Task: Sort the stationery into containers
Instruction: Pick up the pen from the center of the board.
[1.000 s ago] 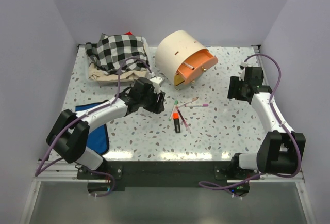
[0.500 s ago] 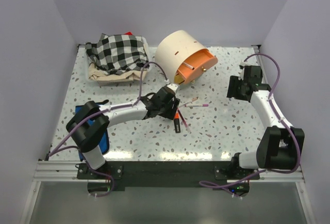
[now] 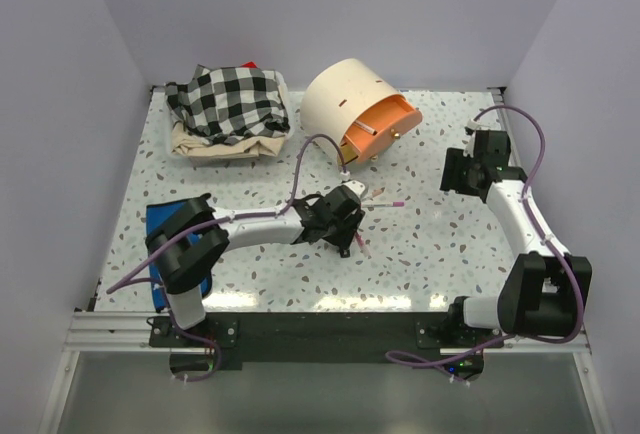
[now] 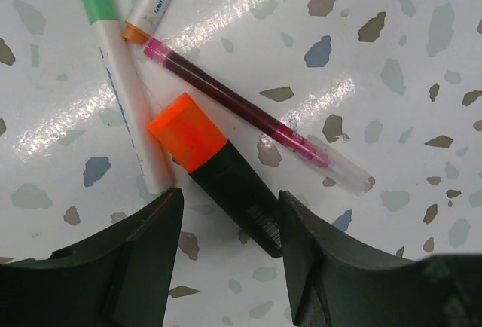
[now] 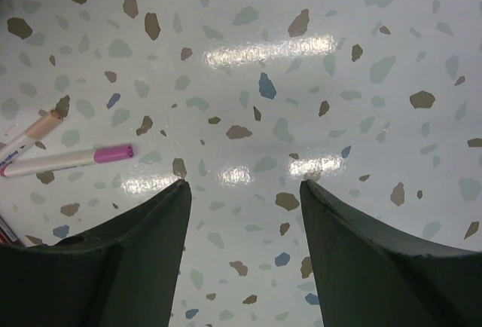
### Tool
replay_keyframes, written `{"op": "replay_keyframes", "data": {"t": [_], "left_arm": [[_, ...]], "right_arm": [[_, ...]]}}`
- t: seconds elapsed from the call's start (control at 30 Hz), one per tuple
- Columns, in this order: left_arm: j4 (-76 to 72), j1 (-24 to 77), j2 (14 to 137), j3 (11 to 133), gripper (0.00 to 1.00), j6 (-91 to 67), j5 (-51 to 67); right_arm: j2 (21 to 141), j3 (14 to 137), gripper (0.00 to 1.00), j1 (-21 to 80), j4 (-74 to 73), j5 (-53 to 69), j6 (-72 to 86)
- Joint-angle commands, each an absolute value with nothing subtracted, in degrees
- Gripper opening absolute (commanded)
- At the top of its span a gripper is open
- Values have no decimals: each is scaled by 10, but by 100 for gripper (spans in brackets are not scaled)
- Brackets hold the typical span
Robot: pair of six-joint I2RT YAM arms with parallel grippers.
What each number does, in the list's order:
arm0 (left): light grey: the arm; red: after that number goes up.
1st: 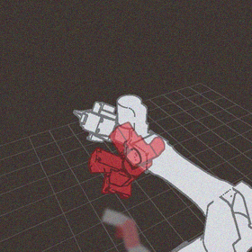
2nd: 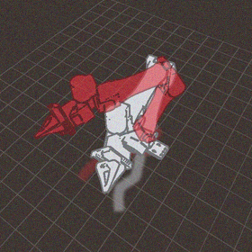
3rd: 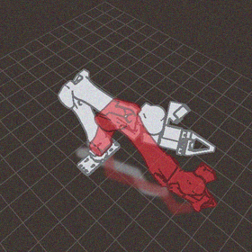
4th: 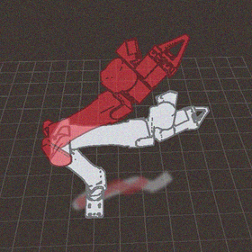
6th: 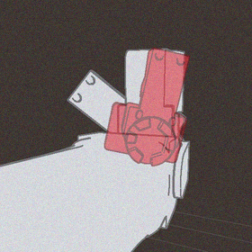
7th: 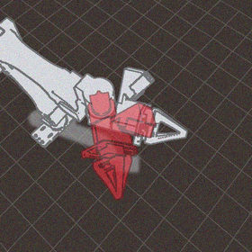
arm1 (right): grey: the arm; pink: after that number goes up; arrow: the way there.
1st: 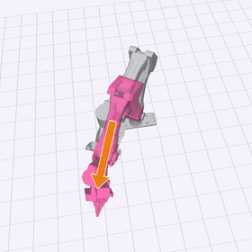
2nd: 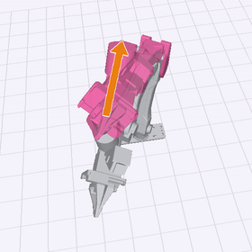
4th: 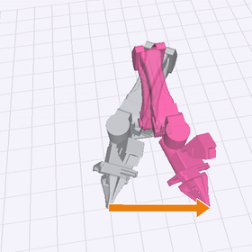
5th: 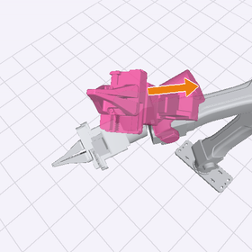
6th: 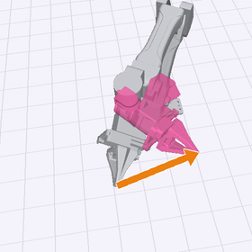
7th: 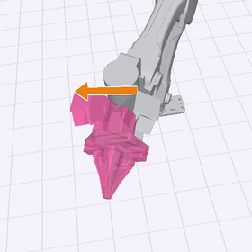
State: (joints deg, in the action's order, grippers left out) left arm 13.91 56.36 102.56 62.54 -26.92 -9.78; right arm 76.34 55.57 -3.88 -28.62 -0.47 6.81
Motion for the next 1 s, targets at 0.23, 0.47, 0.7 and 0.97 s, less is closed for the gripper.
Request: {"op": "replay_keyframes", "data": {"t": [0.23,0.47,0.7,0.97], "left_arm": [[134,564,1094,664,53,-282,-84],[137,563,1084,657,14,-269,-76],[195,541,972,634,0,-153,54],[130,485,763,613,0,90,206]], "right_arm": [[710,541,65,-41,-267,-1,42],[706,541,65,-42,-276,-1,37],[725,575,64,-41,-295,-1,49],[755,622,63,-41,-322,-14,26]]}}
